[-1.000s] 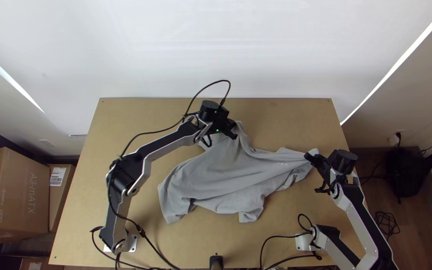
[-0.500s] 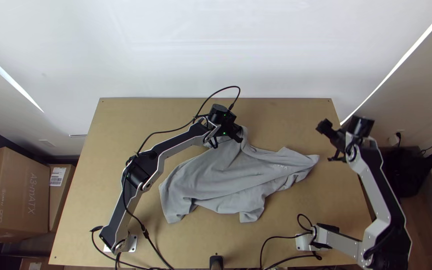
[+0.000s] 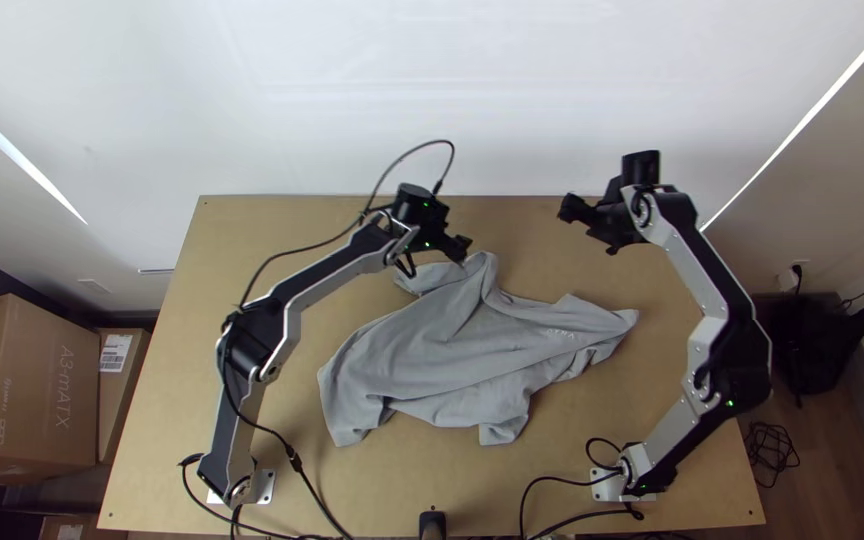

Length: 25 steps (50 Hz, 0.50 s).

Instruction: Fold the t-shirt

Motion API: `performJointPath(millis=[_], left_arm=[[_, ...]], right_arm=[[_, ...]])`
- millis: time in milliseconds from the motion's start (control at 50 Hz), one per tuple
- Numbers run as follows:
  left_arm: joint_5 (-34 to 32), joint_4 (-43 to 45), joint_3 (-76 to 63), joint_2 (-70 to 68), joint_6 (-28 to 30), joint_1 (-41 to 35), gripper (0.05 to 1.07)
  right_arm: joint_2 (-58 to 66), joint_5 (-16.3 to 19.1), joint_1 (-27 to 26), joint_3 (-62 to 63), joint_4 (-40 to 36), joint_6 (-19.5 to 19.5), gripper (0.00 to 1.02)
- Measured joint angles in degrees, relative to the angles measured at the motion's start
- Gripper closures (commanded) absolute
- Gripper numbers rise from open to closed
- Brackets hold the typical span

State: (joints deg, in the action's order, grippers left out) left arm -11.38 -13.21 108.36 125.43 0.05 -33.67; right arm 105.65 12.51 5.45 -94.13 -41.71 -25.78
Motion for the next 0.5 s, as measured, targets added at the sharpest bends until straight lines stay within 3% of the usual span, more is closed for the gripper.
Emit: performJointPath(millis=[160,320,500], left_arm=[[0.0,-5.4,0.0,-6.8,0.0,3.5,0.10],[0.0,-8.0,-0.5,-12.5,0.2,5.6,0.10],[0.0,-9.4,-5.0,-18.4,0.8,6.3,0.10]], right_arm=[[7.0,2.2,5.2,-5.1,-3.5,2.8,0.04],[11.8,4.8,9.6,-9.4,-5.7,5.3,0.13],[14.2,5.1,12.5,-11.6,-5.9,7.0,0.13]])
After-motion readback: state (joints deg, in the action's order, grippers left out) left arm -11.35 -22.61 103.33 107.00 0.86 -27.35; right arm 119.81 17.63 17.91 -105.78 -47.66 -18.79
